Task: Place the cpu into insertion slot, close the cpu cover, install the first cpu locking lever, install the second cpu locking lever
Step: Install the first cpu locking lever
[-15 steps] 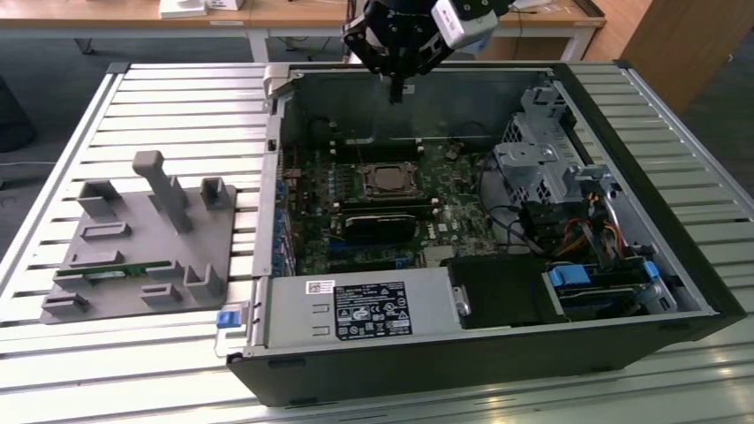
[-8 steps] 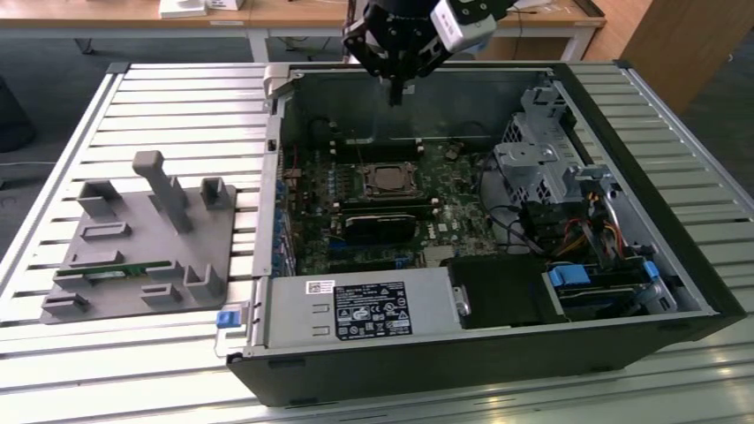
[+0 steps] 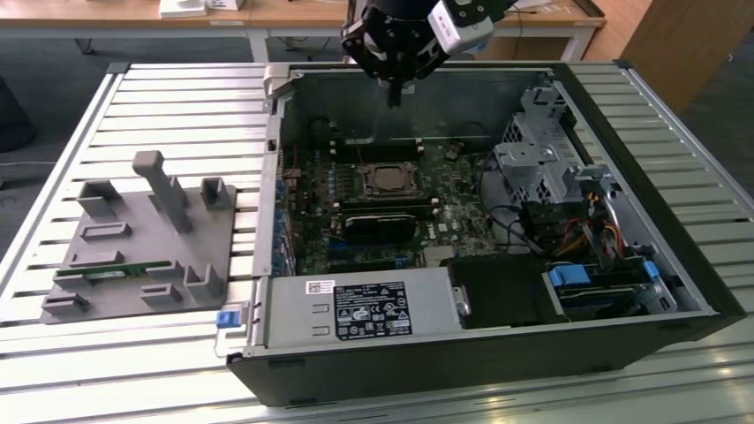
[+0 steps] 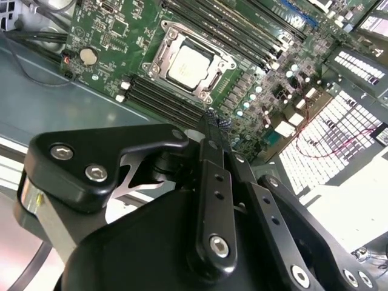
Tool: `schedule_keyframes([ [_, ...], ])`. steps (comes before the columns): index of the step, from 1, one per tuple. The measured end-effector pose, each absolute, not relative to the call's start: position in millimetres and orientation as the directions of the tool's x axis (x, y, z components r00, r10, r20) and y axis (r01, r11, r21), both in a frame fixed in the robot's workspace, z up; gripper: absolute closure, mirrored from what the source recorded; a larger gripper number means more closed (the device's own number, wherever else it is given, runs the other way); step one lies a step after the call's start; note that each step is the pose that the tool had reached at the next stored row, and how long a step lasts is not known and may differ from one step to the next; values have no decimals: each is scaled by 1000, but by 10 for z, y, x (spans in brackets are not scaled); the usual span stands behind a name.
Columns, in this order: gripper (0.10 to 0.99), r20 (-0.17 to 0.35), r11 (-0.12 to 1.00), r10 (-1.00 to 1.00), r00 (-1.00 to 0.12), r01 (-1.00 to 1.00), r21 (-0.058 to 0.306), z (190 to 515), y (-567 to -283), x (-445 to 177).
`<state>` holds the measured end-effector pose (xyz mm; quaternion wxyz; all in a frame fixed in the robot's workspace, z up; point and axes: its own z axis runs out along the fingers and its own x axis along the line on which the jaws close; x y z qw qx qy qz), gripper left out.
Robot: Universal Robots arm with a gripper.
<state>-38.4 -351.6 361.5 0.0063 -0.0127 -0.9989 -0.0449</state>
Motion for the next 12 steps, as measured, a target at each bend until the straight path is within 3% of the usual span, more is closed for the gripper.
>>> schedule_keyframes([
  [12, 980, 9, 996, 25, -1000, 25, 90, 3552, -3516, -434],
])
